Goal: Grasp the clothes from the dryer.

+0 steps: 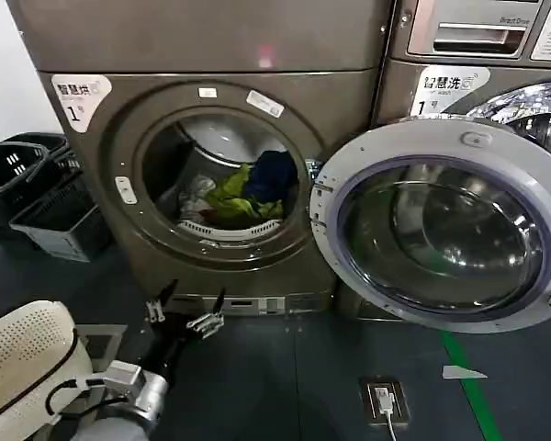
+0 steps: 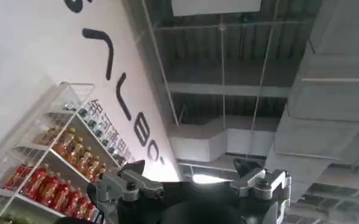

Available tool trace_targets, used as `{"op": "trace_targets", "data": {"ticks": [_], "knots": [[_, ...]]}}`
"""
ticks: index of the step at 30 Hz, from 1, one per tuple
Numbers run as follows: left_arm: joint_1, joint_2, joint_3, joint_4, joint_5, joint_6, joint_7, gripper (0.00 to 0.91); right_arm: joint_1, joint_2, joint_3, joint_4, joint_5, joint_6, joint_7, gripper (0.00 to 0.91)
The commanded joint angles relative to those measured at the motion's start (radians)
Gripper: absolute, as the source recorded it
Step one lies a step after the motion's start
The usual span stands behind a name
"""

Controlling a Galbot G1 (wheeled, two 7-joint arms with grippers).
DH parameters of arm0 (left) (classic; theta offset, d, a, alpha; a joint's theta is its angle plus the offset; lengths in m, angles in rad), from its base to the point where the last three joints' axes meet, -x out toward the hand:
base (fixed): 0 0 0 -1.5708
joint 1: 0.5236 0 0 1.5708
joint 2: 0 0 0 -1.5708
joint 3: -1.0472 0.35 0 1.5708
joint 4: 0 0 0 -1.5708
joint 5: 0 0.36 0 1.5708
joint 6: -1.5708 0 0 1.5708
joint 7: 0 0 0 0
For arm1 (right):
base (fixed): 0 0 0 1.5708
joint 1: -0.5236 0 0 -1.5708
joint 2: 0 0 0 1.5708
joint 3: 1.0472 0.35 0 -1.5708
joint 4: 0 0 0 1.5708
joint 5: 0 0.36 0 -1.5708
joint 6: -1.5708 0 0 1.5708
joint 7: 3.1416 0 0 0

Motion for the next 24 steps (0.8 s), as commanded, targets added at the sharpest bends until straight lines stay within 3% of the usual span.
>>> {"op": "trace_targets", "data": {"ticks": [1, 24], "knots": [[-0.002, 0.000, 0.001, 0.002, -0.002, 0.001, -0.004, 0.907, 0.000, 0.000, 0.000, -0.001, -0.001, 0.000, 0.001, 0.907], [0.002, -0.003, 0.013, 0.003, 0.004, -0.004, 0.000, 0.907, 0.005, -0.003, -0.003, -0.020, -0.007, 0.009, 0.003, 0.907]]}}
